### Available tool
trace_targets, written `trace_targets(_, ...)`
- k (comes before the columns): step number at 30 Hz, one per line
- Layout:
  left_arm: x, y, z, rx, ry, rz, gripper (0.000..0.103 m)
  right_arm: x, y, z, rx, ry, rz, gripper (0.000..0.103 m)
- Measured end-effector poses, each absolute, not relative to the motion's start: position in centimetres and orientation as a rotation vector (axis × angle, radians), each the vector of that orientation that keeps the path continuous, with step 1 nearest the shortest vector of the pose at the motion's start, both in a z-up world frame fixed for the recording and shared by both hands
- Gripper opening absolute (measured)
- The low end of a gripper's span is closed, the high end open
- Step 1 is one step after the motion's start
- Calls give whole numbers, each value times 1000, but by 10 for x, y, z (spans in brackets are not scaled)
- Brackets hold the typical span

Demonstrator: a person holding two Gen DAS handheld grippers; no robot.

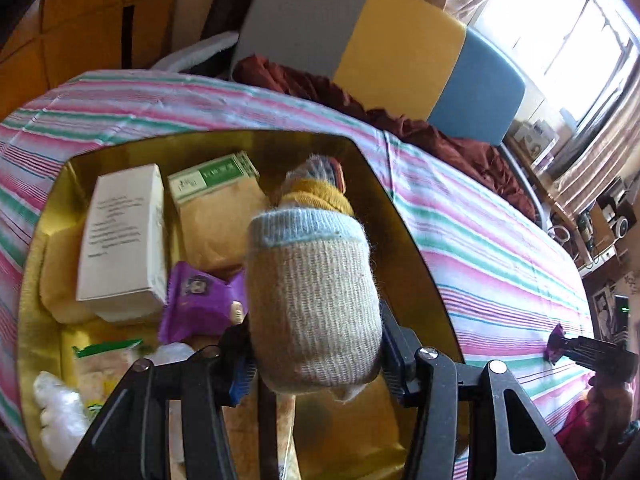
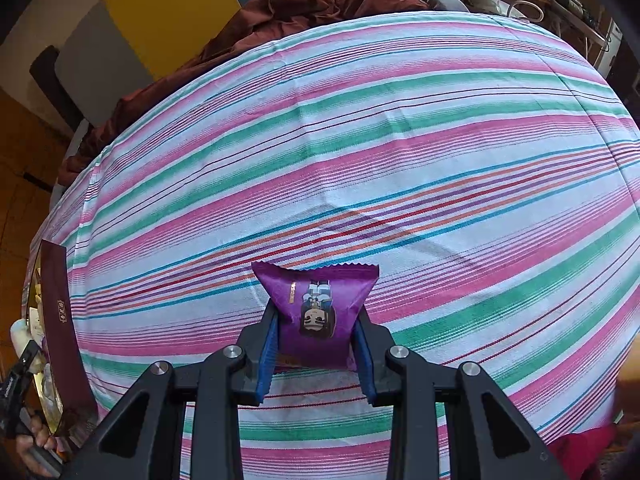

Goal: Organize objects
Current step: 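Carry the white sock to the gold tray and release it with the left gripper, then lower the purple packet into the tray and open the right gripper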

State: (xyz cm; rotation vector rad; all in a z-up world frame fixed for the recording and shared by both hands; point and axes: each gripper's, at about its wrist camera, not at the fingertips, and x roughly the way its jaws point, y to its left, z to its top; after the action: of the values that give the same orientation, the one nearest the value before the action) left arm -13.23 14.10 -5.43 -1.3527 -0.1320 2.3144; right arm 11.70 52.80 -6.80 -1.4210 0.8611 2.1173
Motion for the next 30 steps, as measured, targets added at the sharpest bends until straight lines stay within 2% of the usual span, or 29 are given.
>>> trace_targets(2, -137, 146, -61, -1385, -106, 2321, 53, 113, 527, -67, -1418, 859, 2125, 33)
trace_targets(6, -134, 146, -62, -1371, -80, 2350, 61, 109, 525, -67, -1415, 856, 2136, 33)
trace_targets(13, -109, 119, -43, -1263, -83, 2439, 61, 97, 518, -67, -1408, 830, 2148, 33)
trace_targets(17, -84, 93, -32, -1198, -69, 2495, 61, 89, 504, -56, -1394, 744, 2203, 33)
trace_targets(23, -54, 59, -27, -1149, -12, 2559, 62, 55, 425, -35, -1455, 625, 2393, 33)
trace_targets(30, -36, 36, -23, -1119, -11, 2604, 64, 11, 288, 9, -1516, 439, 2755, 33)
